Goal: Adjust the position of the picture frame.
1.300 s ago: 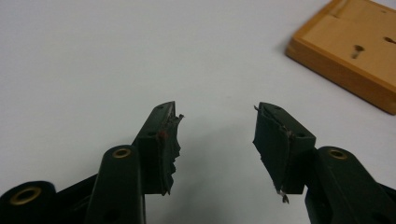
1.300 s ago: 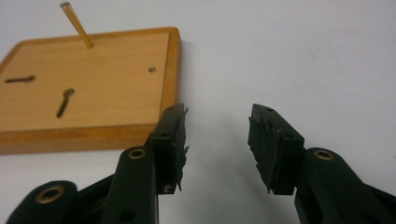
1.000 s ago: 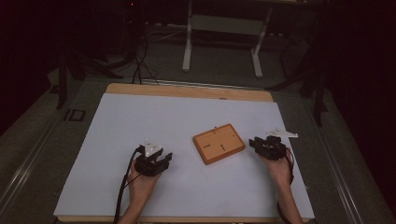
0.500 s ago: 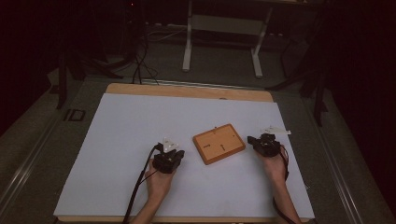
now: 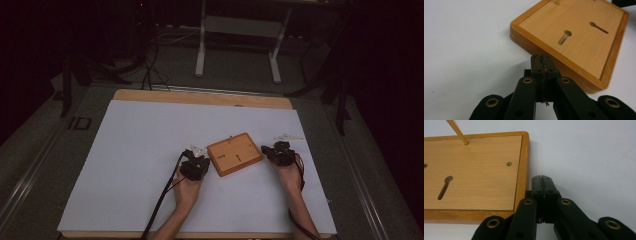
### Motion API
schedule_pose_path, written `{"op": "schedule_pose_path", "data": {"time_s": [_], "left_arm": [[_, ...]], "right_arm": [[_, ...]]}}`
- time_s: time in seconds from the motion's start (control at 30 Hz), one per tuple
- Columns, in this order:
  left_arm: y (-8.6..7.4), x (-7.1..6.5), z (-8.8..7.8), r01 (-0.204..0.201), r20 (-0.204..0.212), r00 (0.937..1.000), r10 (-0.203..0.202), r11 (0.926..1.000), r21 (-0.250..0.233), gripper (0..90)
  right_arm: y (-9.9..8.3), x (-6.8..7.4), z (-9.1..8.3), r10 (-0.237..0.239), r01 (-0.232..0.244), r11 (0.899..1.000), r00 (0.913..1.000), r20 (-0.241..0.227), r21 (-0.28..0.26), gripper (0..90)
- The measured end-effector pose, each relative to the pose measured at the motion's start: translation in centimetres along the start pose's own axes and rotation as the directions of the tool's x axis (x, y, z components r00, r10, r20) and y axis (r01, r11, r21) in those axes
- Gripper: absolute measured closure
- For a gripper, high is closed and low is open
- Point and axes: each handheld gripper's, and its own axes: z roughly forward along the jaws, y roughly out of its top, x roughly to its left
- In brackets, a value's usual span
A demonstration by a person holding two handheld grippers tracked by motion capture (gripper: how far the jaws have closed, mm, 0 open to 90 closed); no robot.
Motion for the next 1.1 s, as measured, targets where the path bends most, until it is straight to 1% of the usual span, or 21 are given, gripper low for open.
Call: {"op": "schedule_pose_path", "data": {"time_s": [0.1, 0.17, 0.33, 0.47, 0.53, 0.63, 0.7, 0.8, 0.87, 0.93, 1.1], "left_arm": [[-0.1, -0.3, 0.4, 0.005, -0.011, 0.9999, -0.005, 0.9999, 0.010, 89.9], [-0.2, -0.4, 0.6, 0.010, -0.013, 0.9999, -0.010, 0.9999, 0.007, 89.8], [-0.1, -0.5, 0.8, 0.021, -0.015, 0.9997, -0.021, 0.9998, 0.003, 89.7], [0.0, -0.6, 0.9, 0.030, -0.022, 0.9993, -0.030, 0.9995, 0.005, 89.8], [0.0, -0.6, 0.9, 0.036, -0.025, 0.9990, -0.036, 0.9993, 0.006, 89.9], [0.1, -0.2, 0.9, 0.065, -0.017, 0.9978, -0.065, 0.9979, 0.007, 90.0], [0.2, 0.1, 0.9, 0.085, -0.017, 0.9962, -0.085, 0.9964, 0.005, 90.0], [0.2, 0.4, 0.9, 0.091, -0.020, 0.9956, -0.091, 0.9958, 0.005, 90.0], [0.3, 0.6, 0.9, 0.095, -0.020, 0.9953, -0.095, 0.9954, 0.004, 90.0], [0.3, 0.7, 0.9, 0.098, -0.025, 0.9949, -0.097, 0.9952, 0.004, 90.0], [0.4, 1.2, 0.9, 0.109, -0.029, 0.9936, -0.109, 0.9940, 0.002, 90.0]], "right_arm": [[0.0, 0.0, 0.1, 0.000, 0.000, 1.000, 1.0000, -0.001, 0.001, 90.0], [0.0, 0.0, 0.2, 0.000, 0.000, 1.000, 1.0000, -0.005, 0.004, 90.0], [-0.1, 0.2, 0.6, 0.001, 0.000, 1.000, 0.9998, -0.019, 0.020, 90.0], [-0.1, 0.2, 0.7, 0.002, -0.001, 1.000, 0.9998, -0.018, 0.024, 90.0], [-0.1, 0.2, 0.7, 0.012, -0.012, 1.000, 0.9997, -0.020, 0.025, 90.0], [-0.2, 0.2, 0.6, 0.029, -0.028, 0.999, 0.9991, -0.031, 0.021, 90.0], [-0.3, 0.3, 0.6, 0.038, -0.037, 0.999, 0.9980, -0.052, 0.024, 90.0], [-0.4, 0.6, 0.5, 0.038, -0.036, 0.999, 0.9974, -0.062, 0.031, 90.0], [-0.4, 0.8, 0.4, 0.043, -0.041, 0.999, 0.9973, -0.059, 0.033, 90.0], [-0.5, 1.0, 0.3, 0.060, -0.058, 0.998, 0.9962, -0.063, 0.036, 90.0], [-0.8, 1.7, -0.1, 0.063, -0.060, 0.997, 0.9962, -0.061, 0.049, 90.0]]}}
